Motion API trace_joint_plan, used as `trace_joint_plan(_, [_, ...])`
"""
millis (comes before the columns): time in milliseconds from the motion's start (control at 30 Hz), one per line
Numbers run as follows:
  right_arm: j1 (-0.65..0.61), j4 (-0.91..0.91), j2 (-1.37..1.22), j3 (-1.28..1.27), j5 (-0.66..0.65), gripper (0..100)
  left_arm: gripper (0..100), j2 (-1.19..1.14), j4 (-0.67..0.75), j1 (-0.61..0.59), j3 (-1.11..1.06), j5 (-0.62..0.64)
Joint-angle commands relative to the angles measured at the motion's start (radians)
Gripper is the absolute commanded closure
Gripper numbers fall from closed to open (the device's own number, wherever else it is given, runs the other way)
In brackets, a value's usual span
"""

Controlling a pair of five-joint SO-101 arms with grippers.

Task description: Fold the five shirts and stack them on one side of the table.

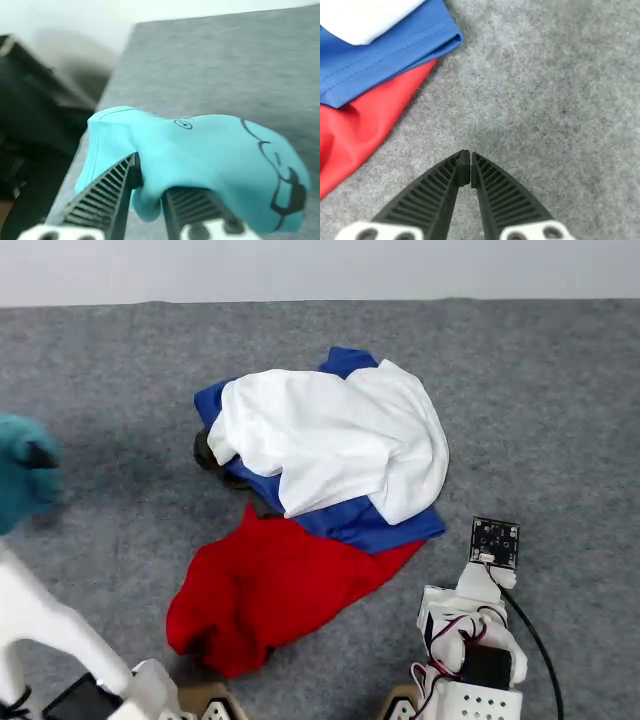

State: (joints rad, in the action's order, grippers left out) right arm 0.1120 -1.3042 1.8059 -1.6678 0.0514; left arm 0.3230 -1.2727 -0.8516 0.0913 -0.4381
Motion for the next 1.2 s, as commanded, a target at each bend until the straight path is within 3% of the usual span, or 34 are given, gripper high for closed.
trace_joint_plan(0, [-0.005, -0.004, 0.007, -0.015, -0.012, 98.9, 99, -0.038, 0.064, -0.060, -0.005, -0.009])
trace_joint_plan(133, [-0.005, -0.004, 0.007, -0.015, -0.012, 98.9, 97, -0.091, 0.063, -0.072, -0.007, -0.020])
trace_joint_plan(333, [-0.005, -0.004, 0.007, -0.015, -0.012, 98.9, 71, -0.098, -0.055, -0.041, -0.007, -0.107])
trace_joint_plan(500, [-0.005, -0.004, 0.007, -0.015, -0.012, 98.9, 70, -0.095, -0.084, 0.002, 0.005, -0.199])
trace_joint_plan(600, [-0.005, -0.004, 0.007, -0.015, -0.012, 98.9, 70, -0.075, -0.209, 0.046, 0.053, -0.252])
trace_joint_plan(767, [-0.005, -0.004, 0.007, -0.015, -0.012, 98.9, 70, -0.031, -0.488, 0.230, 0.050, -0.331])
trace_joint_plan(1167, [-0.005, -0.004, 0.007, -0.015, -0.012, 98.9, 70, 0.054, -0.483, 0.672, -0.403, -0.327])
